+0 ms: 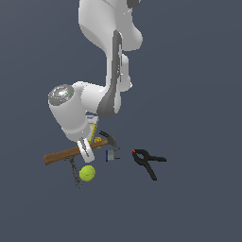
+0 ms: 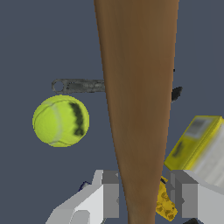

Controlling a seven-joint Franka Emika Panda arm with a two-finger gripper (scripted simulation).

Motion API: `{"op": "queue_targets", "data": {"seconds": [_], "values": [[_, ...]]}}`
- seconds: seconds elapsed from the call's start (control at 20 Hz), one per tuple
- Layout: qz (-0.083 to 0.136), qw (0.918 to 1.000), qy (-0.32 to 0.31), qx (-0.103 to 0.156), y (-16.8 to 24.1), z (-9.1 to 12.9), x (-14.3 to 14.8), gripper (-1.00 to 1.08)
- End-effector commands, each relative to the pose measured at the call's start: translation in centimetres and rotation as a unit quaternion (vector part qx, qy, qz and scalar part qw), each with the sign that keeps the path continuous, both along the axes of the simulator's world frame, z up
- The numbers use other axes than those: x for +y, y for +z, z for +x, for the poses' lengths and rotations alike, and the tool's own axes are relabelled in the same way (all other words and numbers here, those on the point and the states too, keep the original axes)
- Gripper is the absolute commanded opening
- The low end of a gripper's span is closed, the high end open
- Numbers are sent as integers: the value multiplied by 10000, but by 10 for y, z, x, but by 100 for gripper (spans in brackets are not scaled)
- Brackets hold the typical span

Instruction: Pick up a designated object from a clutter of objects.

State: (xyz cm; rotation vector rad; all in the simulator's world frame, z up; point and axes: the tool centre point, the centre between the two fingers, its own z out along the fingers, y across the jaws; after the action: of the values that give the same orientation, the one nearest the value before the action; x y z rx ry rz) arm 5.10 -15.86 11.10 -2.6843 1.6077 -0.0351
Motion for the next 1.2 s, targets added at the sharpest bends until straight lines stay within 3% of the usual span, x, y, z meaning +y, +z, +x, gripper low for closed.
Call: {"op": "queue_targets", "data": {"seconds": [0.0, 0.75, 1.15], "values": [[-4, 10000, -9, -8, 27, 0, -6, -100], [-10, 10000, -27, 89, 193, -5, -41, -100], [-3, 9999, -18, 117, 249, -3, -51, -100]]}}
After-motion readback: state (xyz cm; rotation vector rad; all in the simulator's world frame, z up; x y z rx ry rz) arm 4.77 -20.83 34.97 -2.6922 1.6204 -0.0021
